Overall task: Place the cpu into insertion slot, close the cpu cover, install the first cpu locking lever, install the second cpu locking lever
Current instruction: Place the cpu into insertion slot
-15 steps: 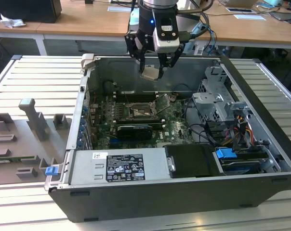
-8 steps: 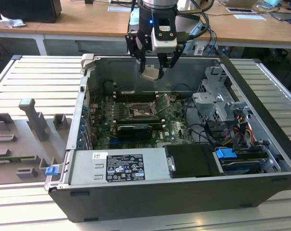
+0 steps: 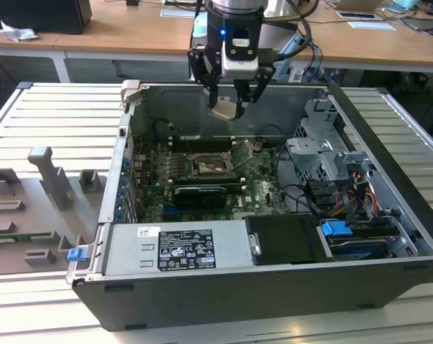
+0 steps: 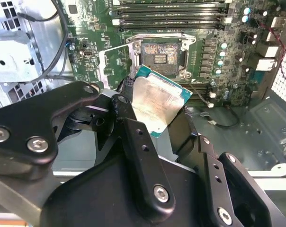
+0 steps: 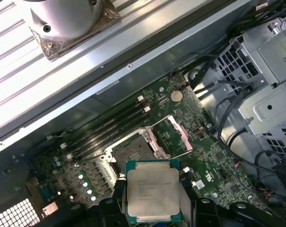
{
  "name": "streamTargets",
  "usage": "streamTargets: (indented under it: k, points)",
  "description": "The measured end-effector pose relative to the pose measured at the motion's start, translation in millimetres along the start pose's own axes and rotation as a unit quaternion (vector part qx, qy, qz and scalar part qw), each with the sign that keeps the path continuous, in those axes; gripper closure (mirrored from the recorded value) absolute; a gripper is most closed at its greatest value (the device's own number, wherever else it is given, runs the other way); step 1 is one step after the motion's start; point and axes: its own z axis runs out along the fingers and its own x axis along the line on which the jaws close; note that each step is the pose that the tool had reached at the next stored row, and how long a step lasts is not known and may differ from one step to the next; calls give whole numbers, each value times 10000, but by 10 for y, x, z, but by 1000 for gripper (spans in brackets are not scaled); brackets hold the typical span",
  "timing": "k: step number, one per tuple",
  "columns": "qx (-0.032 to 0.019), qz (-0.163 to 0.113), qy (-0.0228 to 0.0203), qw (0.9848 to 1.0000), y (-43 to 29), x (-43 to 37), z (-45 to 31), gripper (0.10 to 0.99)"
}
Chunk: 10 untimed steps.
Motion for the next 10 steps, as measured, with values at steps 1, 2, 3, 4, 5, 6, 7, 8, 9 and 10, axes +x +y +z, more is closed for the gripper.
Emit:
streamTargets:
  k: [1,2,3,4,5,6,7,8,9,10]
  points:
    - [0,45,-4,10000,0,0,1,549]
    - [0,88,-8,10000,0,0,1,549]
    - [-1,128,-12,9999,0,0,2,549]
    - [-1,207,-19,9998,-1,0,3,549]
    - [0,353,-34,9994,-1,0,5,549]
    - [-3,482,-45,9988,-1,0,7,549]
    - [-4,549,-51,9985,-1,0,8,549]
    - [-4,588,-54,9983,-1,0,8,549]
    - [-5,621,-57,9981,-1,0,9,549]
    - [-7,745,-67,9972,-1,0,10,549]
